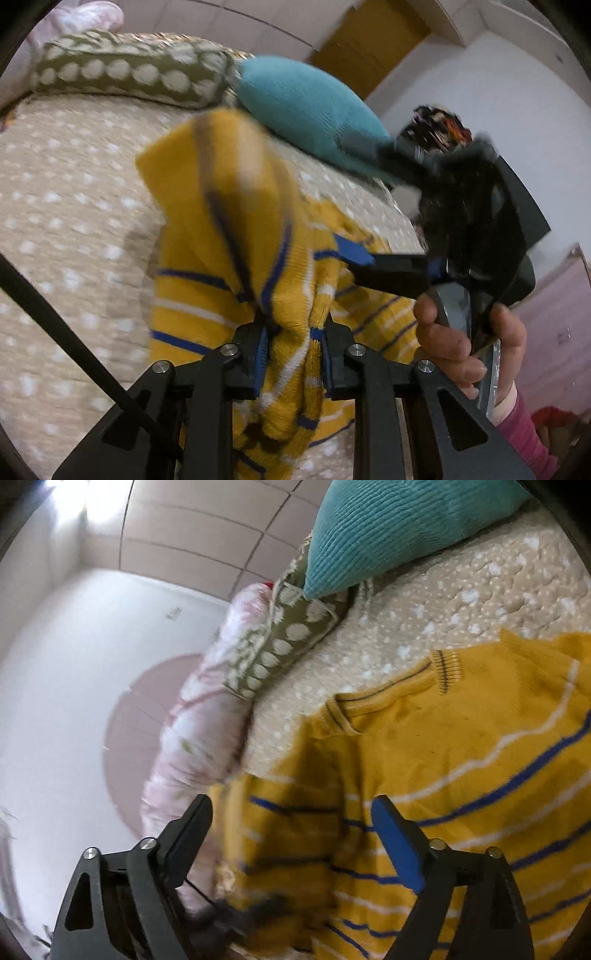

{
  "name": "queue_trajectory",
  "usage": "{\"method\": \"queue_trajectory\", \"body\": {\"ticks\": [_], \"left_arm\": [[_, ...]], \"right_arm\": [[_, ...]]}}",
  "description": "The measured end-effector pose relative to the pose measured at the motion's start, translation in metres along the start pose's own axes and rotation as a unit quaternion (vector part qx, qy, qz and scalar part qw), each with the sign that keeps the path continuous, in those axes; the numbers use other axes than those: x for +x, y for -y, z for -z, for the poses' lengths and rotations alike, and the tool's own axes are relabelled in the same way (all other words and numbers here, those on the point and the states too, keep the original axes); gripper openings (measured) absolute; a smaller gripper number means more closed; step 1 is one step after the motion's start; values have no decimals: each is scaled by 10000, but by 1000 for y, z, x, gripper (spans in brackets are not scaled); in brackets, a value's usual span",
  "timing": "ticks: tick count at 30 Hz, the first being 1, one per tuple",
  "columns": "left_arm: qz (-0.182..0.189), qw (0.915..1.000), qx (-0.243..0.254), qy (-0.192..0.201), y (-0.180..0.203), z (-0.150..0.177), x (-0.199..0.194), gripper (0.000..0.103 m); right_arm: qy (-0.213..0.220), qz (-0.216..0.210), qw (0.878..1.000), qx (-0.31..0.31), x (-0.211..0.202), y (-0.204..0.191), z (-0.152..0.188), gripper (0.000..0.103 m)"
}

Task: Fold small clothes

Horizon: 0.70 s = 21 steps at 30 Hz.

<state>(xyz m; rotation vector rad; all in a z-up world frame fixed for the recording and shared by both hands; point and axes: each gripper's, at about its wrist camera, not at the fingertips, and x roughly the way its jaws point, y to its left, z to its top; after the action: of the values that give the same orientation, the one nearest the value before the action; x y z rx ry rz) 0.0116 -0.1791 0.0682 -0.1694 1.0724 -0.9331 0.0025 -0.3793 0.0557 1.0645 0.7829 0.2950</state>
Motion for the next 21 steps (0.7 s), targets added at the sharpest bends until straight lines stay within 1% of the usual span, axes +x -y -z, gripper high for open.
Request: {"method": "queue_trajectory", "body": {"ticks": [2, 3, 7, 11, 13, 14, 15, 16, 17, 18, 20, 21], "left_arm": [[65, 9999, 51, -101, 4, 4, 12, 22], [71, 9999, 73, -121, 6, 5, 15, 22], [-3, 9999, 67, -85, 8, 6, 15, 24], [-76, 9999, 107, -102, 11, 8, 13, 25], [-120, 9998, 117, -113, 12, 11, 10, 28], [-112, 9998, 104, -119, 14, 14, 8, 34], [-74, 9999, 83, -130, 16, 16, 6, 45], [-12, 9999, 86, -118, 17, 18, 1, 50], [-1, 9999, 110, -84, 20, 19, -3, 56], [-49, 9999, 154, -43, 22, 22, -9, 59], [-233, 9995, 194, -39, 26, 26, -17, 62], [-271, 9994, 193, -47, 28, 28, -21, 62]], "right_arm": [[-25, -190, 9998, 57, 2, 4, 4, 95], [-82, -194, 9998, 50, 4, 6, 6, 95], [-302, -40, 9995, -127, 10, 9, 10, 96], [-493, 144, 9967, -631, 20, -3, 15, 96], [-524, 298, 9942, -895, 23, -10, 21, 95], [-532, 541, 9910, -1099, 26, -14, 23, 85], [-525, 947, 9850, -1341, 29, -17, 25, 55], [-529, 1241, 9792, -1518, 31, -18, 27, 41], [-513, 1250, 9788, -1538, 31, -16, 27, 30], [-453, 1147, 9812, -1485, 28, -14, 26, 27], [-256, 1162, 9812, -1522, 18, -11, 25, 24], [-170, 1173, 9808, -1546, 13, -11, 24, 23]]}}
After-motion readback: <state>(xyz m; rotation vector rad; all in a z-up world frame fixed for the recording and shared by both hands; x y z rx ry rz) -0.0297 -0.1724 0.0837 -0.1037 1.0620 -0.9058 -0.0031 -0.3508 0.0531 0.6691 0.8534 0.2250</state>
